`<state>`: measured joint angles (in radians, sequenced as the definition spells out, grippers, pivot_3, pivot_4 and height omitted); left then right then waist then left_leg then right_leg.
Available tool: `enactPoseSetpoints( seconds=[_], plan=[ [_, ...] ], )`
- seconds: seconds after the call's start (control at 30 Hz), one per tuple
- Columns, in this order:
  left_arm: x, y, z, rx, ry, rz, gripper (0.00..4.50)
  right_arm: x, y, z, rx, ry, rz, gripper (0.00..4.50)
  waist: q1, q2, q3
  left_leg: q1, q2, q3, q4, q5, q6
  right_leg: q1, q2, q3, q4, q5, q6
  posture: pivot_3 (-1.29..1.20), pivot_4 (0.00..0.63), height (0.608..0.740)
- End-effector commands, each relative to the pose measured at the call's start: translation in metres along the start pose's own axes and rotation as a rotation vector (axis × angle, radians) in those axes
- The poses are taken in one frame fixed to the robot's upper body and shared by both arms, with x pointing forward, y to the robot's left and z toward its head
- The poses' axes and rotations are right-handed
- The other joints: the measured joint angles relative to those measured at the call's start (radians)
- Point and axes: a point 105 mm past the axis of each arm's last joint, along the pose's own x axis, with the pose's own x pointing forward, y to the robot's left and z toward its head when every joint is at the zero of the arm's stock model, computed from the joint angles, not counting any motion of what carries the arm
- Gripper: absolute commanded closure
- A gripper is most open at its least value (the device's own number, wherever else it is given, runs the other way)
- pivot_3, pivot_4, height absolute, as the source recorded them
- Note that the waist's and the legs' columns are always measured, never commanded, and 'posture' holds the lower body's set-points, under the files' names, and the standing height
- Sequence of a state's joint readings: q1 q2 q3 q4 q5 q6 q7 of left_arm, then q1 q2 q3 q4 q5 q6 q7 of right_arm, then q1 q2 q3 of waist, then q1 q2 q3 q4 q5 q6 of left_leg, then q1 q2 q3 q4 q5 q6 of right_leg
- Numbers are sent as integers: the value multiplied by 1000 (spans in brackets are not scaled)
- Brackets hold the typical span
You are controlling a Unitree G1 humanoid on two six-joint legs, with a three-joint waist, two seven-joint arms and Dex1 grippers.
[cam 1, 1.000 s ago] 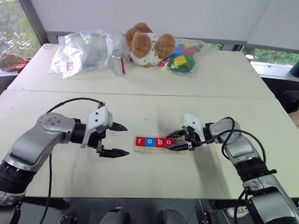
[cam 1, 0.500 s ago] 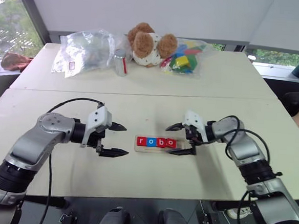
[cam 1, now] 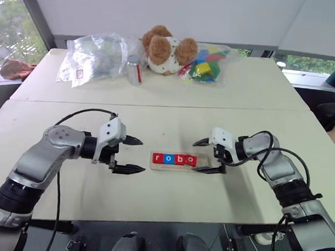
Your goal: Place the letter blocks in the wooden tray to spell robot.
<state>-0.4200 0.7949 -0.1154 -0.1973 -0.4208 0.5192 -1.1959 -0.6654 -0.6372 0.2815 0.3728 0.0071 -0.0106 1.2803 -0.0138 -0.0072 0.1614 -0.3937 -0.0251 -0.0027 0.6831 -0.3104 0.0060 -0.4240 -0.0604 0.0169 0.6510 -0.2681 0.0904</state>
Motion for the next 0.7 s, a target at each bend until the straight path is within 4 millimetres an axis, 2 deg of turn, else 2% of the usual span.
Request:
enactPoseSetpoints(
  seconds=[0.03,0.13,0.3,0.47,0.6,0.7],
  plan=[
    [-1,0,7,39,-8,5,0,1,-11,3,-50,10,-31,56,-1,0,0,0,0,0,0,0,0,0,0,0,0,0,0,0,150,740],
    [-2,0,7,37,-5,10,0,1,-17,5,-47,-2,-45,56,-1,0,0,0,0,0,0,0,-1,0,0,0,0,0,0,0,150,740],
    [-2,0,7,36,-6,14,0,2,-15,5,-46,-9,-27,56,-1,0,0,0,0,0,0,0,-1,0,0,0,0,0,0,0,150,740],
    [-2,1,6,35,-6,19,0,-3,-12,21,-4,-94,-24,56,-1,0,0,0,0,0,0,0,-1,0,0,0,0,0,0,0,150,740],
    [-3,2,10,35,-19,19,0,-21,-12,35,49,-148,-72,56,3,0,0,0,0,-1,0,0,-1,0,0,0,0,0,0,0,150,740],
    [-5,2,19,29,-54,14,0,-48,-23,46,158,-222,-239,56,5,0,0,-1,0,-1,0,0,0,0,-1,0,0,0,0,0,150,740]
  ],
)
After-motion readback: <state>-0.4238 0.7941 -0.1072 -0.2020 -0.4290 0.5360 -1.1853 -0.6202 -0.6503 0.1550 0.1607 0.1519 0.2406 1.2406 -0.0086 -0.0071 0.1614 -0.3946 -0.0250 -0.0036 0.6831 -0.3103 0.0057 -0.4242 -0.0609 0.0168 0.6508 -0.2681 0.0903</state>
